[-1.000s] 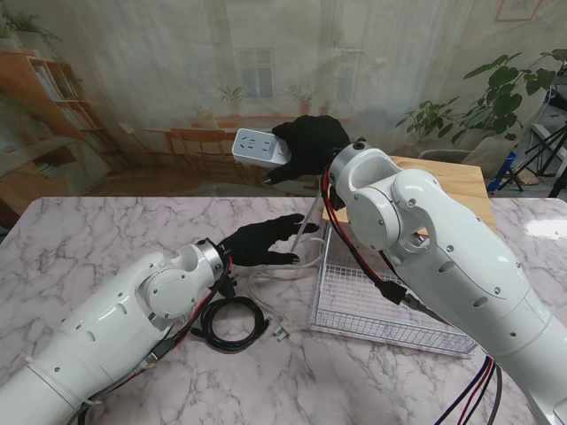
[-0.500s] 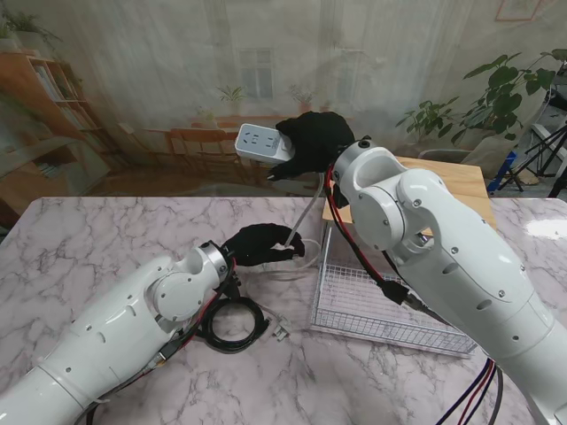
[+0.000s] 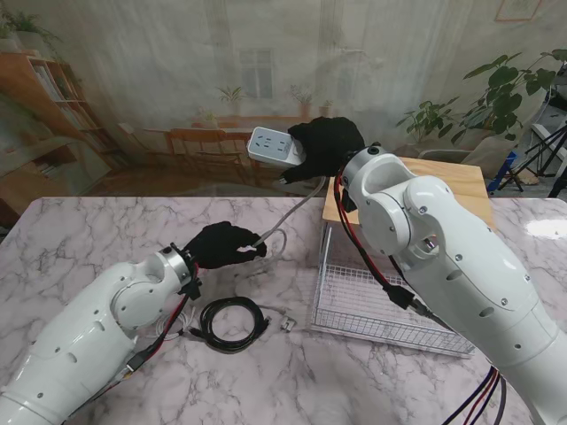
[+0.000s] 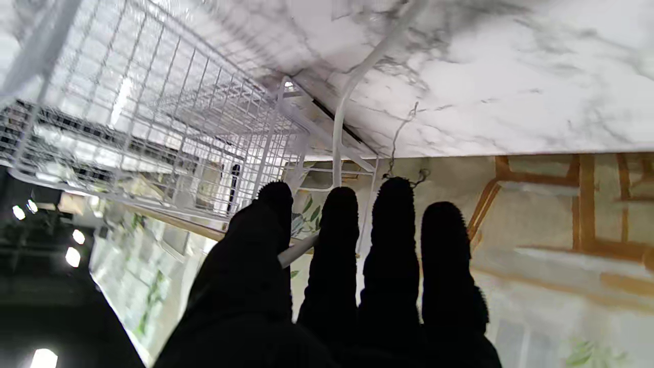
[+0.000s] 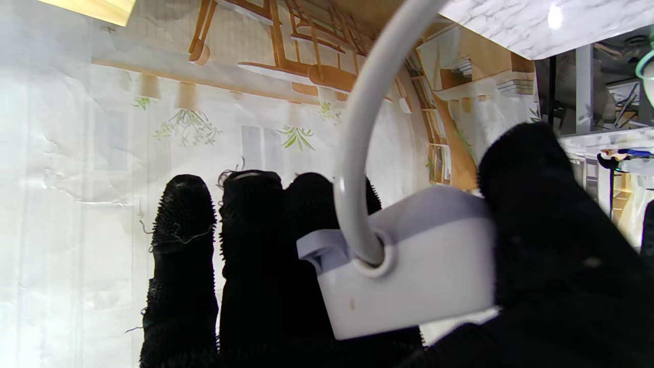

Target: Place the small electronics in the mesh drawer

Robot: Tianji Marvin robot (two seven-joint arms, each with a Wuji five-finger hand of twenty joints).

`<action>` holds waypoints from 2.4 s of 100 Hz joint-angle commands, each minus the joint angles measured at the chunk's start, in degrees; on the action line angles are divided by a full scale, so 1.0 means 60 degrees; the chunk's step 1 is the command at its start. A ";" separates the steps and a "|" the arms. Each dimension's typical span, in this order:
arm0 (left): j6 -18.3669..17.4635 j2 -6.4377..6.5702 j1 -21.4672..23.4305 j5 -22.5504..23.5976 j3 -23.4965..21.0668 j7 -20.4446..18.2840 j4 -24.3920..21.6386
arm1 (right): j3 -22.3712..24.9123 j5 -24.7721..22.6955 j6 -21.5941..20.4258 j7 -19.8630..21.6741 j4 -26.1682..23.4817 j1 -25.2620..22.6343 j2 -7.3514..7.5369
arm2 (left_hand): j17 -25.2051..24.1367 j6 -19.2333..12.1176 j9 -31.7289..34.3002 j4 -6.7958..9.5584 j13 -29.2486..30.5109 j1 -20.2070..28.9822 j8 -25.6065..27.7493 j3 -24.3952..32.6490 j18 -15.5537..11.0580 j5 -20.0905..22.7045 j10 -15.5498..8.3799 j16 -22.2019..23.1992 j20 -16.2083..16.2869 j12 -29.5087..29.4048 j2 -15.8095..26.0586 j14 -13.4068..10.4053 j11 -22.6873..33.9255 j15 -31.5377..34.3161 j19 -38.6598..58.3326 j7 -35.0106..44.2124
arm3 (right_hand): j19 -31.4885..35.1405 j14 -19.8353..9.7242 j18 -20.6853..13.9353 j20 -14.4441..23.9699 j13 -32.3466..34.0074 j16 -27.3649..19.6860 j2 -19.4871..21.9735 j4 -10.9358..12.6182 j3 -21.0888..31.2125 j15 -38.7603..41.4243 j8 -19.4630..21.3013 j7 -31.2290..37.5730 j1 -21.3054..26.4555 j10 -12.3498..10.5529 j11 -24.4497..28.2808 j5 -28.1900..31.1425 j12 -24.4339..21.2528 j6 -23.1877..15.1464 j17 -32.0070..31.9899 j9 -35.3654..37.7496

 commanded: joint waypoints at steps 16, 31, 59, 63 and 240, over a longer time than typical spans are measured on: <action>-0.0677 0.0419 0.1065 0.0403 -0.1237 0.0077 -0.0875 | -0.0149 -0.0267 0.0170 0.0011 0.0684 0.0159 0.0078 | 0.0214 0.0437 0.0499 0.0061 0.0432 0.0460 0.0388 0.0076 0.0099 0.0421 -0.0207 0.0242 0.0359 0.0197 -0.0075 0.0044 0.0052 0.0396 0.0458 0.0436 | 0.0178 -0.0682 0.0339 0.0112 0.0364 0.0066 0.1417 -0.0236 0.2969 0.0732 0.0044 0.0787 0.1986 -0.0758 0.0968 0.1099 0.0019 -0.1988 0.0001 0.1257; -0.1173 0.0474 0.1526 0.0611 -0.1898 -0.0109 -0.1601 | -0.0511 -0.0326 0.0149 0.0060 0.1193 0.0300 0.0095 | 0.0300 0.0407 0.0626 0.0075 0.0535 0.0463 0.0577 0.0102 0.0095 0.0513 -0.0188 0.0342 0.0425 0.0225 -0.0109 0.0041 0.0051 0.0466 0.0545 0.0354 | 0.0191 -0.0662 0.0322 0.0116 0.0378 0.0058 0.1417 -0.0238 0.2982 0.0730 0.0036 0.0790 0.1984 -0.0759 0.0966 0.1108 0.0011 -0.1976 -0.0002 0.1264; -0.1511 0.0509 0.1798 0.0933 -0.2483 -0.0351 -0.2705 | -0.1061 -0.0500 -0.0002 0.0169 0.1844 0.0345 0.0157 | 0.0477 0.0469 0.0898 0.0068 0.0788 0.0453 0.1069 0.0138 0.0130 0.0695 -0.0040 0.0593 0.0578 0.0348 -0.0186 0.0097 0.0112 0.0690 0.0770 0.0144 | 0.0229 -0.0660 0.0320 0.0131 0.0407 0.0060 0.1410 -0.0241 0.2993 0.0755 0.0026 0.0793 0.1982 -0.0756 0.0975 0.1123 -0.0001 -0.1954 0.0020 0.1296; -0.1530 0.0513 0.1786 0.0946 -0.2536 -0.0413 -0.2855 | -0.1104 -0.0520 -0.0025 0.0184 0.1893 0.0345 0.0165 | 0.0504 0.0485 0.0931 0.0067 0.0826 0.0451 0.1137 0.0140 0.0126 0.0721 -0.0006 0.0633 0.0597 0.0373 -0.0199 0.0088 0.0135 0.0734 0.0802 0.0134 | 0.0234 -0.0659 0.0325 0.0133 0.0408 0.0060 0.1406 -0.0239 0.2999 0.0758 0.0022 0.0789 0.1992 -0.0753 0.0980 0.1123 -0.0001 -0.1942 0.0019 0.1301; 0.0080 0.0620 -0.2945 0.0191 -0.0126 -0.3086 -0.1979 | -0.0185 0.2523 -0.1390 -0.0021 -0.0085 -0.1914 0.0151 | 0.1557 -0.0217 0.2250 -0.0051 0.2040 0.0093 0.0719 -0.0026 -0.0247 0.1326 -0.0803 0.3033 0.1354 0.2317 -0.0380 -0.0334 0.2233 0.3067 0.1938 -0.0531 | 0.0317 -0.0621 0.0359 0.0175 0.0443 0.0042 0.1333 -0.0215 0.2970 0.0791 0.0053 0.0721 0.2056 -0.0739 0.0999 0.1205 -0.0011 -0.2051 0.0067 0.1339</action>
